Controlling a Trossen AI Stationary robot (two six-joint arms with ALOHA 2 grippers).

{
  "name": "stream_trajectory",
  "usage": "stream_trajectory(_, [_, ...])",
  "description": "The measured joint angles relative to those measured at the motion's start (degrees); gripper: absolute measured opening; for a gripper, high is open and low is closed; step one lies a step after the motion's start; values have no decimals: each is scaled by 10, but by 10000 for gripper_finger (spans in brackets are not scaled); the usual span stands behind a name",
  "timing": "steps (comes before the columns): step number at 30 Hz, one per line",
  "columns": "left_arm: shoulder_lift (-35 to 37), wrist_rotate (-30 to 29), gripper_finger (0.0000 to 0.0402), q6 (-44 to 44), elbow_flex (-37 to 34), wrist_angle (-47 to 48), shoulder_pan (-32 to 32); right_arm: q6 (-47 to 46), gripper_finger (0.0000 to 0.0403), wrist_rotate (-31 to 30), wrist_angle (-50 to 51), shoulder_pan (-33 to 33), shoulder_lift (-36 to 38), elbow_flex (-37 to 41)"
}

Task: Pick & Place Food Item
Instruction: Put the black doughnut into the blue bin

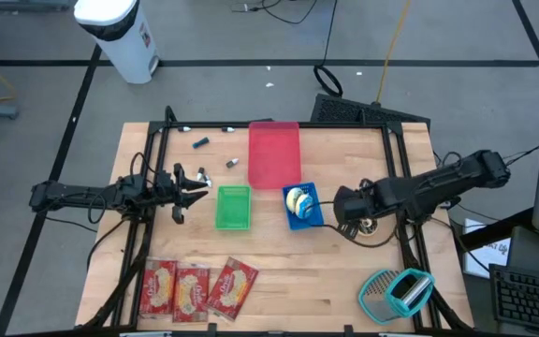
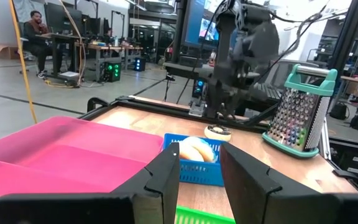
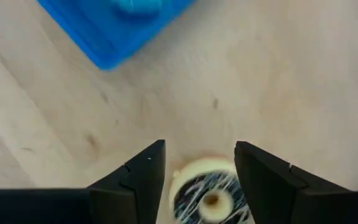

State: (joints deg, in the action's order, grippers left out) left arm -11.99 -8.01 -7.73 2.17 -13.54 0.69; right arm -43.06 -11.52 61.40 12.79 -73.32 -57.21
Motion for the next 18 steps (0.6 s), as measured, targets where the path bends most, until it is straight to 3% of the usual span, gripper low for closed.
stream_trajectory(8, [0,0,115,0,0,0,0,-97,167,45,12,0,-51,45])
stream_trajectory(18, [0,0,115,0,0,0,0,-143,183,87,4,4,-110,60])
